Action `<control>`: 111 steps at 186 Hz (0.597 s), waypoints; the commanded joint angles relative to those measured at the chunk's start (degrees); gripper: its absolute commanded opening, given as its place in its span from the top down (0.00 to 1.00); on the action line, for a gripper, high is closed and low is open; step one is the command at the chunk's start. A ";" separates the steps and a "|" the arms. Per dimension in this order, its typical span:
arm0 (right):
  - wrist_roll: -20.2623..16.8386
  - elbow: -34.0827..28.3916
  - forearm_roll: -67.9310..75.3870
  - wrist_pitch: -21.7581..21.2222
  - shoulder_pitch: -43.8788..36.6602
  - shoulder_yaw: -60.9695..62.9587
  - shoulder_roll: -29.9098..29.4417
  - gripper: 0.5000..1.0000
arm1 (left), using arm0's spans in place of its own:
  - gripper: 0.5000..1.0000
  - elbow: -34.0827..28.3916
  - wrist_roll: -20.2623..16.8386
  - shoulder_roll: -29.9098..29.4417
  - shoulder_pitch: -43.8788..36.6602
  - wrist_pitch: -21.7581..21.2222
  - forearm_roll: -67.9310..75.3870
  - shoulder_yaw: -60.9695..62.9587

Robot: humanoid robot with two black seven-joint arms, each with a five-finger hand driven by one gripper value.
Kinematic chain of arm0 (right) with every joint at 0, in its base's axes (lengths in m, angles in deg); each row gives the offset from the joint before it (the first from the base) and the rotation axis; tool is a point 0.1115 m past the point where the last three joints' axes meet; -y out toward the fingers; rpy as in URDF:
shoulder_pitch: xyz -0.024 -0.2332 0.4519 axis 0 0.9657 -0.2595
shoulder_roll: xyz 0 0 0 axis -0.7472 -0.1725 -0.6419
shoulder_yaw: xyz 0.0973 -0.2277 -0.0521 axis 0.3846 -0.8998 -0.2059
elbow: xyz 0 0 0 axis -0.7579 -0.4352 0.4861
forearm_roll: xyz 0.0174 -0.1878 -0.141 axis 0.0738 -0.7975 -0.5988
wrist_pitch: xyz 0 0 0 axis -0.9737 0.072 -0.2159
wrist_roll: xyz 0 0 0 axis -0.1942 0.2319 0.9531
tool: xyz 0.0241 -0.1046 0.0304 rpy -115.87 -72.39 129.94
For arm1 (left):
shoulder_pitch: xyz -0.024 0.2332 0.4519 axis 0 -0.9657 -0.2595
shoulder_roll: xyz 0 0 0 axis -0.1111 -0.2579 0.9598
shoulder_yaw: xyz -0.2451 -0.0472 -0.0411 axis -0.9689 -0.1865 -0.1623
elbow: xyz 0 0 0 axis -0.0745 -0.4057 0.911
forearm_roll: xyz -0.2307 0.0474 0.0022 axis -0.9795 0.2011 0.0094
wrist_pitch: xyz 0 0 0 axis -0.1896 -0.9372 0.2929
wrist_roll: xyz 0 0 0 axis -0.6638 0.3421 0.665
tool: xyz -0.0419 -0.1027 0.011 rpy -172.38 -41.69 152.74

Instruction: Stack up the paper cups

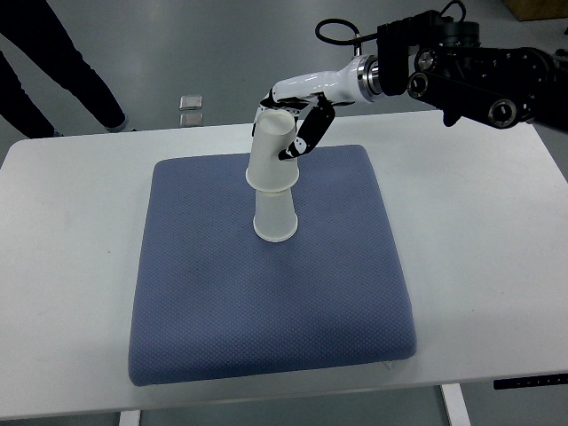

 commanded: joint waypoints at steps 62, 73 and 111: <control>-0.15 0.80 -2.31 0.38 0.66 -1.23 -1.91 0.75 | 0.00 0.01 0.00 0.00 0.00 0.00 0.00 0.00; -0.15 1.06 -2.31 0.56 0.74 -1.41 -2.70 0.74 | 0.00 0.01 0.00 0.00 0.00 0.00 0.00 0.00; -0.24 2.21 -2.31 1.52 1.45 -1.41 -3.67 0.49 | 0.00 0.01 0.00 0.00 0.00 0.00 0.00 0.00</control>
